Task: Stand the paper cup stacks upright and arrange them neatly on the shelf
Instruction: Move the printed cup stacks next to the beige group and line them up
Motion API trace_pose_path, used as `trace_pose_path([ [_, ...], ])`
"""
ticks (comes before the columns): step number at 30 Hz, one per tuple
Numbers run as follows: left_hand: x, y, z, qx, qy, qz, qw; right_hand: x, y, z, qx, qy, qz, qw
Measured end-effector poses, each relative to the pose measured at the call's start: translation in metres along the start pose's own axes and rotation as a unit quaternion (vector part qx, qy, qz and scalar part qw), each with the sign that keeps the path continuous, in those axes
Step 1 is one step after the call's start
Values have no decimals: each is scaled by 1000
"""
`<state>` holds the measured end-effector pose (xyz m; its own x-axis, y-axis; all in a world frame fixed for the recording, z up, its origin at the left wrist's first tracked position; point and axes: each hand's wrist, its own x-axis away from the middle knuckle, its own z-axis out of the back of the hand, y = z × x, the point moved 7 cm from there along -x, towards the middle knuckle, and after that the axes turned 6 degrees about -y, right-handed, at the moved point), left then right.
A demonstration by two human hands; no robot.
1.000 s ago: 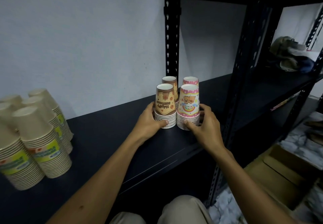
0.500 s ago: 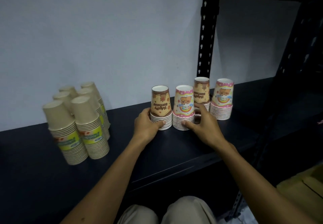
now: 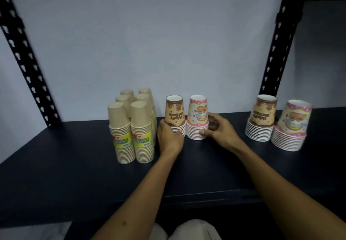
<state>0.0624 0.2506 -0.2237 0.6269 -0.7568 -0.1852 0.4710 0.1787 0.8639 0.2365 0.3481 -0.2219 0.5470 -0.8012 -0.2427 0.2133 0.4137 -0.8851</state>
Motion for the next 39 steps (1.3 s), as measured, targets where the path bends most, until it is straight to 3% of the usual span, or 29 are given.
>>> trace_pose_path([
  [8,-6,-6,-2,17,20,40,999,-13,5,2,-55,-7,8,998],
  [15,-8,-8,-4,6,19,0,1000,-7,4,0,-15,25,22,999],
  [22,-6,-9,-4,60,3,0,998,-5,1,-4,7,24,19,1000],
  [39,-8,-12,-4,29,37,-6,999,-2,-2,-5,38,26,22,999],
])
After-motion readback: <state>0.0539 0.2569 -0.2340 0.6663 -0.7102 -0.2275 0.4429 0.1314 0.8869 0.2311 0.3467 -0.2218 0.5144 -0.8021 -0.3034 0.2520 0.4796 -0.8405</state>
